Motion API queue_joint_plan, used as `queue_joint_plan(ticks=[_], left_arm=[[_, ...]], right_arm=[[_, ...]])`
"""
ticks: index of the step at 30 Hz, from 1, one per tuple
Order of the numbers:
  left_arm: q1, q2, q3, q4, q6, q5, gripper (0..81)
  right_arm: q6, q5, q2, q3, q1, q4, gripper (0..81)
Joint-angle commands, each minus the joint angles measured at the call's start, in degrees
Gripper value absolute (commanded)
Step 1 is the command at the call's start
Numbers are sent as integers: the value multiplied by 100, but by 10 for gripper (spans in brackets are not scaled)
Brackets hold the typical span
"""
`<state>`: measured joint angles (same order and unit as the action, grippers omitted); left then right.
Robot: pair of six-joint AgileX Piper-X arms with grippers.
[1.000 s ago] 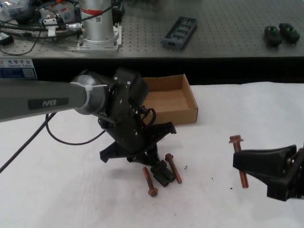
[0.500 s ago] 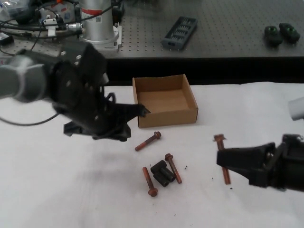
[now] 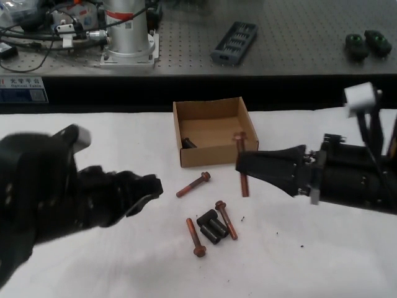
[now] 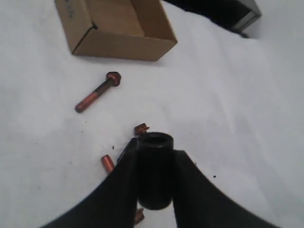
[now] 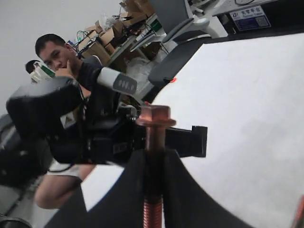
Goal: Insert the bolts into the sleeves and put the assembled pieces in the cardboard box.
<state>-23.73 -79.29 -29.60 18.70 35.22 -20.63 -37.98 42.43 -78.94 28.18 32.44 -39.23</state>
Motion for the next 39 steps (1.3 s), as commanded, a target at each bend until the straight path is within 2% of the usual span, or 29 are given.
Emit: queue_joint_plan(ticks=[1, 7, 12, 21, 29, 35, 39], left_arm=[[-118, 354, 525, 1133, 352, -77, 24], [-512, 679, 1044, 1900, 357, -245, 24], [-894, 687, 1092, 2072, 201, -277, 24], [-1430, 687, 1092, 2041, -576, -280, 24], [-1466, 687, 1102, 1908, -1046, -294, 24], [-1466, 687, 1102, 1850, -1337, -987, 24], [-1471, 687, 1102, 1822, -1408, -1014, 24]], right_arm=[[-746, 263, -263, 62, -43, -845, 21], [-2243, 378, -1226, 62, -43, -2721, 21], [-2897, 645, -1741, 62, -43, -3503, 21], [-3030, 915, -1802, 62, -105, -3661, 21], [-3059, 1107, -1802, 62, -261, -3560, 21], [-3083, 1348, -1802, 62, -261, -3519, 21], [-3186, 1538, -1802, 62, -242, -3530, 21]])
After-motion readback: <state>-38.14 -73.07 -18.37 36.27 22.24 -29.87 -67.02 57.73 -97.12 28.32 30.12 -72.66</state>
